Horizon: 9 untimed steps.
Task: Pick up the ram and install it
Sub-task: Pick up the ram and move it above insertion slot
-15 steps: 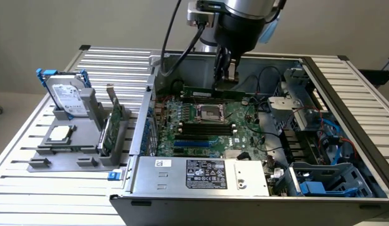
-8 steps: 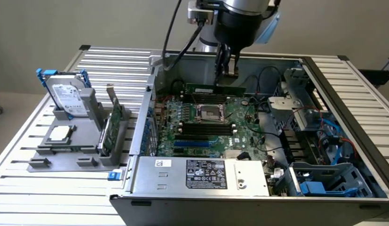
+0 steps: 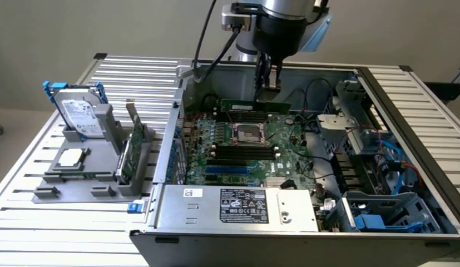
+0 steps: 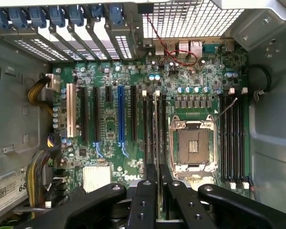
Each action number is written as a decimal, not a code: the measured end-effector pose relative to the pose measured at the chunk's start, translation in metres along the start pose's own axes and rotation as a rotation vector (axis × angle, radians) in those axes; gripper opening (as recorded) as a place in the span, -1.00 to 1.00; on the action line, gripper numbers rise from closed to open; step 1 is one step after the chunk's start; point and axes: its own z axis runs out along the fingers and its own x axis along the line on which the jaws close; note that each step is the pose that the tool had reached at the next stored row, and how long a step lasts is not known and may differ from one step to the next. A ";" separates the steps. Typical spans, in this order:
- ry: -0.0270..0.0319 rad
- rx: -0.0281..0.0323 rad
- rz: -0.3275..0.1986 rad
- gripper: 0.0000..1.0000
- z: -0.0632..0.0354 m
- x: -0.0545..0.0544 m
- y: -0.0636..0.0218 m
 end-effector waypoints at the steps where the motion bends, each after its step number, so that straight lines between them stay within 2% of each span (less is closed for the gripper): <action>1: 0.0006 0.0005 0.001 -0.69 0.0014 -0.001 0.0001; 6: 0.0029 0.0035 0.009 -0.69 0.0085 -0.007 0.0004; 8: 0.0061 0.0060 0.012 -0.69 0.0114 -0.009 0.0008; 9: 0.0083 0.0092 0.013 -0.69 0.0129 -0.010 0.0018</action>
